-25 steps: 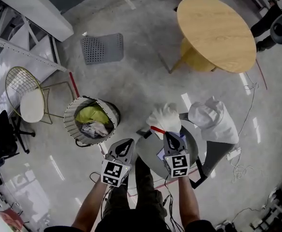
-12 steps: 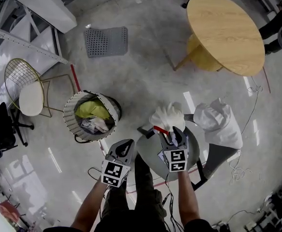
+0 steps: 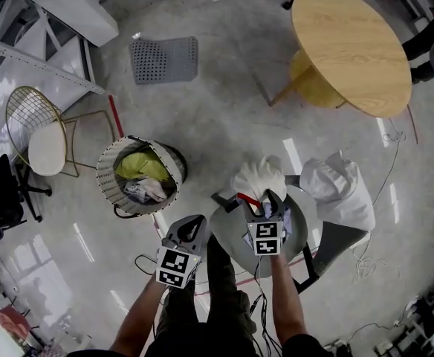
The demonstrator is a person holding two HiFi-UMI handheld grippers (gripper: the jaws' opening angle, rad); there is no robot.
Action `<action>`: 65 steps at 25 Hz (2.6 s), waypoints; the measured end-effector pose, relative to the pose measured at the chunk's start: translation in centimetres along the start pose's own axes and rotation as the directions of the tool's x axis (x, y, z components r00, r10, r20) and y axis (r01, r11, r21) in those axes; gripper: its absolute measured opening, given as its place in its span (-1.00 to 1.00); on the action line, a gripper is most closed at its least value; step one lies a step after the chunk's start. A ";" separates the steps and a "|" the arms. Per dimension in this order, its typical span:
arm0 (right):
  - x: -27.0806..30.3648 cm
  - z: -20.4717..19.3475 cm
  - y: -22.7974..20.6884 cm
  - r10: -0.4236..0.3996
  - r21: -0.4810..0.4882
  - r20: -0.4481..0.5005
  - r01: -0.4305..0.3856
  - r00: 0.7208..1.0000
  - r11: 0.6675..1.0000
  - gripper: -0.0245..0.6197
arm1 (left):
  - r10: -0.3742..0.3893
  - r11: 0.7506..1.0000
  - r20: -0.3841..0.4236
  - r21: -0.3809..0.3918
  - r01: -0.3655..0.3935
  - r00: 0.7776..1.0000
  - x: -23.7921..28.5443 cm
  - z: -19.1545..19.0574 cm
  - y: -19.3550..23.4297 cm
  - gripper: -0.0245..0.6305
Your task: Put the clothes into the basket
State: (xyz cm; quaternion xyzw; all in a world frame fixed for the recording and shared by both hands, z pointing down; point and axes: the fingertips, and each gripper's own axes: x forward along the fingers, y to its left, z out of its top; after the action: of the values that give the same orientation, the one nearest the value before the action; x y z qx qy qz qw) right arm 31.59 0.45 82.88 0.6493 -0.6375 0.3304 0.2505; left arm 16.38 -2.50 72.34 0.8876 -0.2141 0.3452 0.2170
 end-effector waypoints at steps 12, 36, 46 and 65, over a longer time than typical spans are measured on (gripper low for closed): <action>0.2 -0.2 0.1 -0.032 0.028 -0.013 0.033 0.999 0.999 -0.17 | 0.026 0.999 -0.012 -0.025 -0.026 1.000 -0.3 -0.9 0.8 -0.91; -3.6 2.5 0.1 0.018 0.169 0.100 -0.035 0.995 0.985 -0.79 | 0.095 0.995 0.062 -0.026 -0.093 0.994 -5.6 0.6 1.6 -0.91; -10.8 8.8 1.8 -0.012 0.151 0.257 -0.028 0.966 0.988 -0.79 | 0.110 0.994 0.161 -0.011 -0.110 0.981 -10.6 3.9 2.4 -0.91; -26.4 24.4 12.1 0.046 -0.009 0.582 -0.050 0.812 0.999 -0.79 | 0.203 0.973 0.392 0.017 -0.228 0.897 -25.6 9.8 7.2 -0.90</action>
State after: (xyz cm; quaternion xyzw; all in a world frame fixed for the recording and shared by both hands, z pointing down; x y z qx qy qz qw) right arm 23.05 -1.04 45.95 0.7039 -0.6985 0.1244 0.0327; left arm 0.50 -7.69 49.45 0.9154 -0.3389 0.1913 0.1029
